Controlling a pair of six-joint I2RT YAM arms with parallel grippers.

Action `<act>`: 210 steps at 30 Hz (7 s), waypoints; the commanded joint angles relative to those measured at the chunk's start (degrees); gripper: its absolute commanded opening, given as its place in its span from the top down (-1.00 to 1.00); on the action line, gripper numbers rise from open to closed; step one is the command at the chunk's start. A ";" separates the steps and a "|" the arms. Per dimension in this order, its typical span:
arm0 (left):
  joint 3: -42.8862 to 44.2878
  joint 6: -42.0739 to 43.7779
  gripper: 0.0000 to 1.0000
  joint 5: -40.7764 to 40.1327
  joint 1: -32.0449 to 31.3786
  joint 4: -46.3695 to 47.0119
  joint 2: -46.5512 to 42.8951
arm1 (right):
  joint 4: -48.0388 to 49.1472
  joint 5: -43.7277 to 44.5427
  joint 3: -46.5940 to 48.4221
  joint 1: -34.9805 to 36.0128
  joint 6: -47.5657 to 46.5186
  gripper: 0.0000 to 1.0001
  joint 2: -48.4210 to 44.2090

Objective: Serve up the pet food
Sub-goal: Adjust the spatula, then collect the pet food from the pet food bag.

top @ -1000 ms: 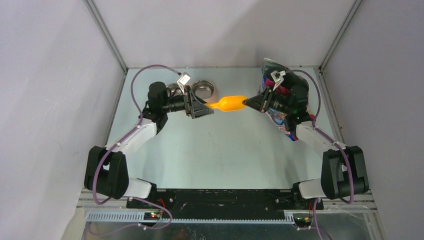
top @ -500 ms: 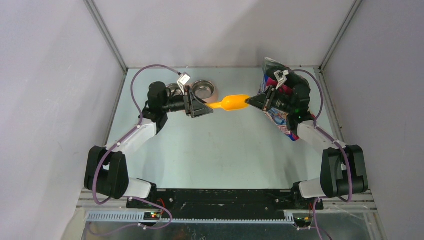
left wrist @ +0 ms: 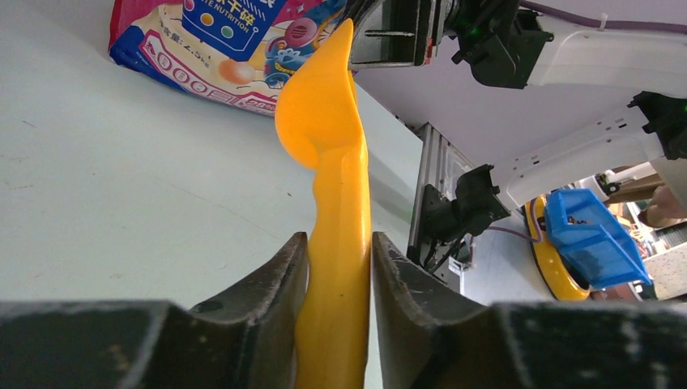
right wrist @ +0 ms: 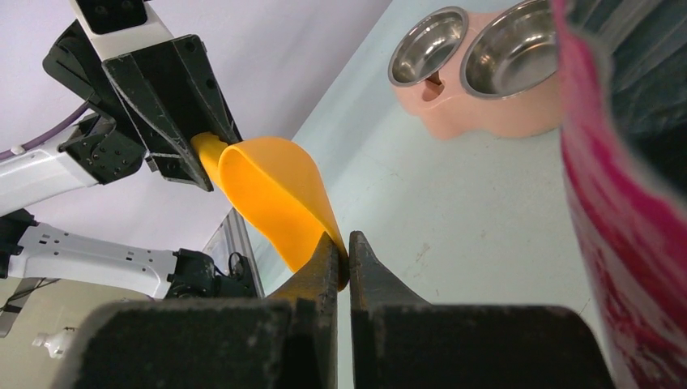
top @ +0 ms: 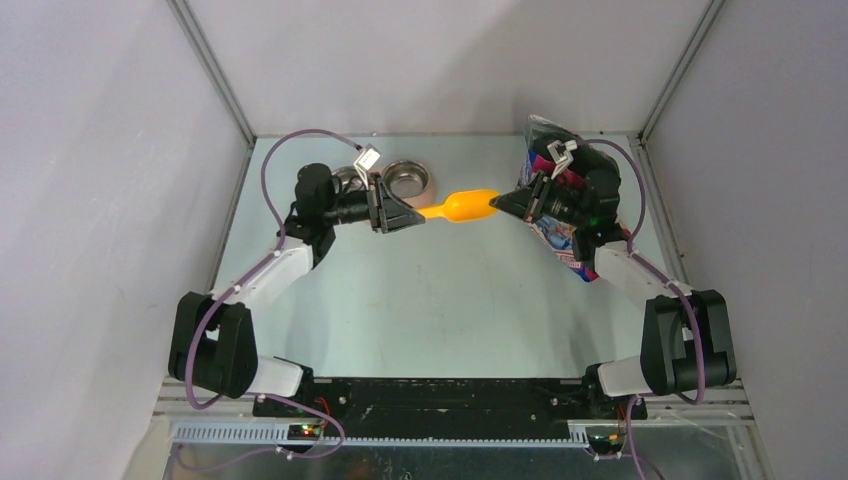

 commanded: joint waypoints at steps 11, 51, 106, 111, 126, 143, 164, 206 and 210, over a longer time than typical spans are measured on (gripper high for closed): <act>0.85 0.01 1.00 -0.83 -0.01 1.38 -1.33 | 2.08 1.56 0.14 1.24 -0.67 1.00 0.58; 1.51 -1.07 0.59 -1.54 -0.10 1.85 1.78 | 2.67 2.04 0.14 2.45 0.45 1.00 -1.41; 2.63 2.67 1.00 -3.99 -0.02 -3.33 -0.28 | -0.18 -1.53 2.56 3.10 -7.26 -0.01 -4.86; 6.39 9.38 1.00 -6.07 3.49 -14.77 -3.99 | -11.38 -5.75 8.76 3.18 -16.69 -0.60 -11.33; 14.65 37.91 1.00 -12.72 13.53 -51.16 -18.80 | -58.78 24.63 38.96 0.06 -52.77 -0.69 -21.99; 2.72 33.51 1.00 -10.34 15.44 -41.53 -25.53 | -70.30 -4.81 51.10 -31.11 -39.10 -0.66 2.32; 0.41 30.59 1.00 -8.14 16.51 -37.55 -25.40 | -61.23 -17.89 42.79 -33.24 -32.43 -0.38 12.83; -0.52 28.58 1.00 -7.18 16.51 -35.86 -24.55 | -67.73 9.97 41.80 -19.80 -44.64 1.00 2.83; -0.61 28.55 1.00 -7.50 16.51 -35.70 -24.53 | -65.18 15.52 39.86 -18.63 -44.48 1.00 -1.95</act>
